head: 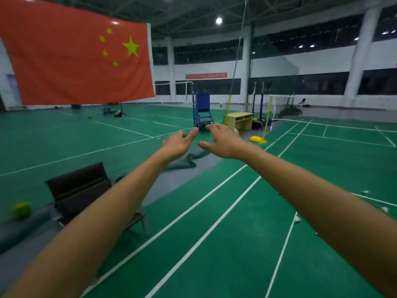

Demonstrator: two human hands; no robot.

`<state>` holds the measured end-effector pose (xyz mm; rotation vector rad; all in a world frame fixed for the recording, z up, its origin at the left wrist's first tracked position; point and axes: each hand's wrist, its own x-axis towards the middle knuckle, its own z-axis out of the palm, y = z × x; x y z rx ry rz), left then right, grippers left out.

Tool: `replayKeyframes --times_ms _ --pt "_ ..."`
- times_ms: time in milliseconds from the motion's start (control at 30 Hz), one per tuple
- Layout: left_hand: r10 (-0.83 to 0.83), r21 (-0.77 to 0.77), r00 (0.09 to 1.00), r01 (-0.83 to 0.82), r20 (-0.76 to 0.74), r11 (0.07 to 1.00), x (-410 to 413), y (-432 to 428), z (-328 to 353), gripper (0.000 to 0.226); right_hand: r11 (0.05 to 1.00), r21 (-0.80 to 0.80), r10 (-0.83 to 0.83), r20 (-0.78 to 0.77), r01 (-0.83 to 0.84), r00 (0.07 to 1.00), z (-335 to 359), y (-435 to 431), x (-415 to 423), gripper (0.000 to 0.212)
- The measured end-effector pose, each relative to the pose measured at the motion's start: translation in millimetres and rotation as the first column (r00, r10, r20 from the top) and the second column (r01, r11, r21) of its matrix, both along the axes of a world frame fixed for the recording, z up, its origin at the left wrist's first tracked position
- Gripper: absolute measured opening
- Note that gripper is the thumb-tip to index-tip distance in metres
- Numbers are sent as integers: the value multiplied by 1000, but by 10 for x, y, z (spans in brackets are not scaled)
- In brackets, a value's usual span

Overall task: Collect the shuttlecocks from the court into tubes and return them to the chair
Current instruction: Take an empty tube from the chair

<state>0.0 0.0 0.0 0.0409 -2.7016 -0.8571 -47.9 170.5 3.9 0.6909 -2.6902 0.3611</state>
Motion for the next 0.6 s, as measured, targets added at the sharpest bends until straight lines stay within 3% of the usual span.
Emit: replayKeyframes --times_ms 600 --pt "390 -95 921 -387 14 917 -406 -2673 -11 79 923 44 383 -25 -382 923 87 -2911 -850 81"
